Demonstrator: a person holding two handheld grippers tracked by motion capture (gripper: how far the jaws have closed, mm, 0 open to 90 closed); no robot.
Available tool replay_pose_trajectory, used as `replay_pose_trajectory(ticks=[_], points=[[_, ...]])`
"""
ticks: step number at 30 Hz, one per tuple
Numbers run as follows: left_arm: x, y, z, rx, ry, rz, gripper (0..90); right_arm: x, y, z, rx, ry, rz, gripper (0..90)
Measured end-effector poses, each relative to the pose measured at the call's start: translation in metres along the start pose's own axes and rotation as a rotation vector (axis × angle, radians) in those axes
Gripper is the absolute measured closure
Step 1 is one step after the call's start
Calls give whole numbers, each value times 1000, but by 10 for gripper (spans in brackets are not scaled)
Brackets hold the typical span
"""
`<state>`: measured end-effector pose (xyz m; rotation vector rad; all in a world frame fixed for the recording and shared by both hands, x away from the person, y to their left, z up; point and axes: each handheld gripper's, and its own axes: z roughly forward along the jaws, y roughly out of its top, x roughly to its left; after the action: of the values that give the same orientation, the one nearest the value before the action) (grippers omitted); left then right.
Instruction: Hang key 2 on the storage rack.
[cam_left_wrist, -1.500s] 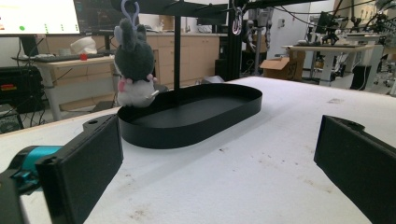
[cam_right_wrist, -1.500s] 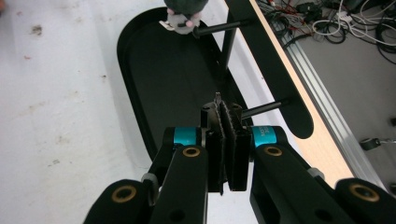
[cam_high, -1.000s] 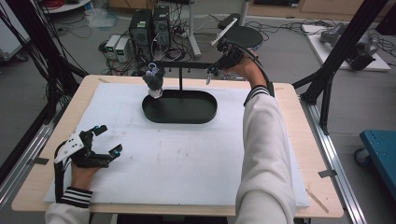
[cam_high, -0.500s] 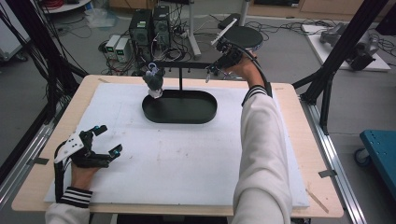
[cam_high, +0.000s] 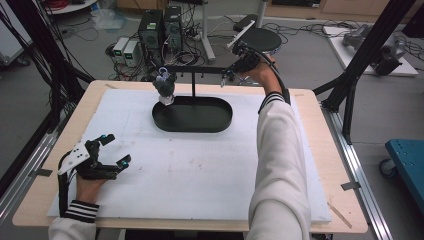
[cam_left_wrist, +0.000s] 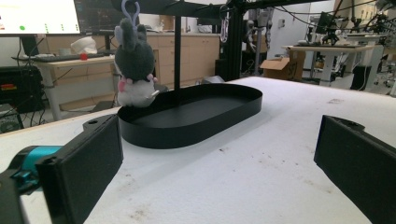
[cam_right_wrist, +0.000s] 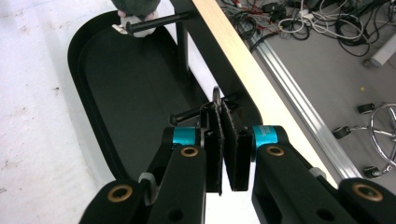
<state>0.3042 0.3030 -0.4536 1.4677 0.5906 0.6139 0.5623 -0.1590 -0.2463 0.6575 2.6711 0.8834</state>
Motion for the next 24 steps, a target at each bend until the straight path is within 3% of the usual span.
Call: replay_pose_trajectory(ticks=[6, 8, 9, 11, 13, 15, 16, 21, 24], points=[[0, 0, 0, 1, -1, 1, 17, -1, -4, -7, -26, -17, 6, 806], [0, 0, 0, 1, -2, -1, 17, -2, -5, -11, -52, -23, 13, 731], [0, 0, 0, 1, -2, 0, 17, -1, -7, -12, -72, -29, 19, 642], [0, 0, 0, 1, -1, 0, 17, 1, -11, -16, -122, -58, 30, 355], [0, 0, 0, 1, 0, 2, 17, 2, -14, -18, -155, -90, 49, 141], [0, 0, 0, 2, -1, 0, 17, 5, -20, -23, -207, -116, 90, 76], [0, 0, 0, 1, -1, 0, 17, 6, -24, -26, -237, -111, 116, 3], [0, 0, 0, -5, 0, -1, 17, 15, -42, -46, -306, -133, 168, 6], [0, 0, 0, -5, 0, -3, 17, 27, -51, -59, -346, -133, 165, 6]])
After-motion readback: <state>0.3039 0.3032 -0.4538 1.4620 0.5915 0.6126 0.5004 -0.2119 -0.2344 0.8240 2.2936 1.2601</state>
